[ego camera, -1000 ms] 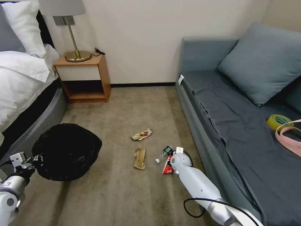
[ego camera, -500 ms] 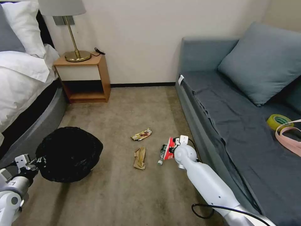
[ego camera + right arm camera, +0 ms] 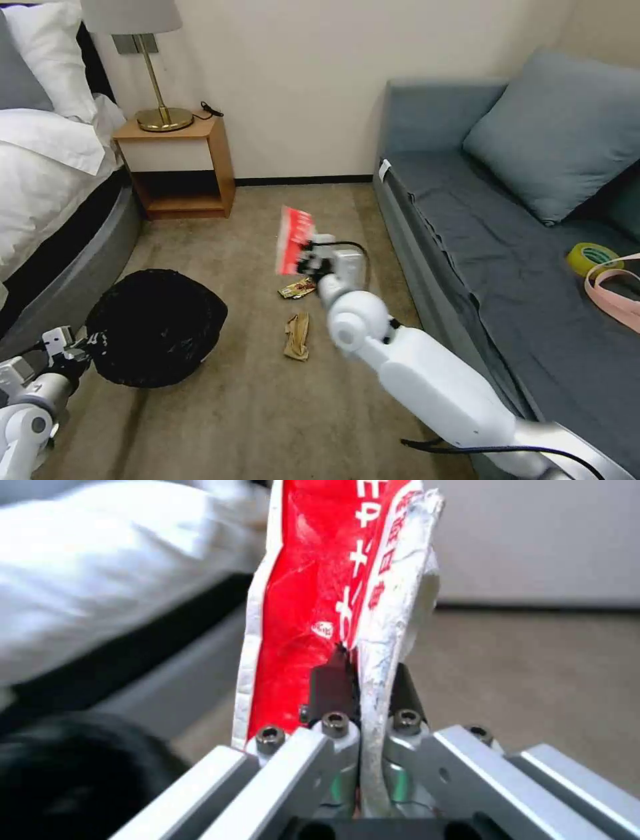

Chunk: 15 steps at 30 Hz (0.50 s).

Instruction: Pick up the trash bin, then pick up the garbage on the floor and place it into the trash bin.

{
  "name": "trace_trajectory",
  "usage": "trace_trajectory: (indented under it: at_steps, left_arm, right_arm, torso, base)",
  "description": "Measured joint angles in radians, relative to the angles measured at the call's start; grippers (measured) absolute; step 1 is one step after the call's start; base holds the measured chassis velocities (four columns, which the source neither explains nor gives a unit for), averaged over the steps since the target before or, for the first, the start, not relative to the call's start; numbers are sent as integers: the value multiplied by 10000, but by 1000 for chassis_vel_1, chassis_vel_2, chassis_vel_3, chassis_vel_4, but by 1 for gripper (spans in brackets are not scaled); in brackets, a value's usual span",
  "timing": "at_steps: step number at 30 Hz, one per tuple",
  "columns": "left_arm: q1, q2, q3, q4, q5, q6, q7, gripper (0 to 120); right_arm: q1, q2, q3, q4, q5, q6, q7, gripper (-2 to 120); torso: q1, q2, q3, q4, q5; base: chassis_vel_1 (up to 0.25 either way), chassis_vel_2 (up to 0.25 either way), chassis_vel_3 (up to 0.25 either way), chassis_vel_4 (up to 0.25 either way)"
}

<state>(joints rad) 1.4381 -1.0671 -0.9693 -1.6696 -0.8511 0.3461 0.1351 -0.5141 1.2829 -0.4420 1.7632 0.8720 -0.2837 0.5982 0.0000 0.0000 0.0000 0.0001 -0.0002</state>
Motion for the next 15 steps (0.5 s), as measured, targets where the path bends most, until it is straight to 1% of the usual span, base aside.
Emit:
trace_trajectory:
  at_steps: [2, 4, 6, 7, 9, 10, 15]
  left_arm:
    - [24, -5, -11, -21, -12, 3, 0, 2]
    - [129, -42, -87, -94, -35, 4, 13, 2]
    - [250, -115, -126, -250, -36, 5, 14, 2]
    - [250, -115, -126, -250, -36, 5, 14, 2]
    - [368, -229, -116, -501, -36, 4, 25, 2]
    - [412, -270, -112, -594, -28, 4, 29, 2]
    - [485, -333, -158, -658, -24, 5, 45, 2]
  right_arm:
    - [117, 91, -189, -38, -91, 97, -82, 0]
    - [534, 489, -953, -353, -667, 611, -568, 0]
    - [749, 971, -1667, -869, -1604, 1255, -1149, 0]
    - [749, 971, -1667, -869, -1604, 1255, -1149, 0]
    - [775, 1594, -2317, -1418, -2346, 1726, -1599, 0]
    - [774, 1889, -2620, -1621, -2579, 1842, -1763, 0]
    - [677, 2176, -3038, -1841, -2775, 1955, -1976, 0]
  torso:
    - [0, 0, -1, -1, -1]
    - [0, 0, 0, 1, -1]
    - [0, 0, 0, 3, -1]
    - [0, 0, 0, 3, -1]
    - [0, 0, 0, 0, -2]
    - [0, 0, 0, 1, -2]
    - [0, 0, 0, 1, -1]
  base:
    - [0, 0, 0, 0]
    - [0, 0, 0, 0]
    - [0, 0, 0, 0]
    - [0, 0, 0, 0]
    - [0, 0, 0, 0]
    - [0, 0, 0, 0]
    - [0, 0, 0, 0]
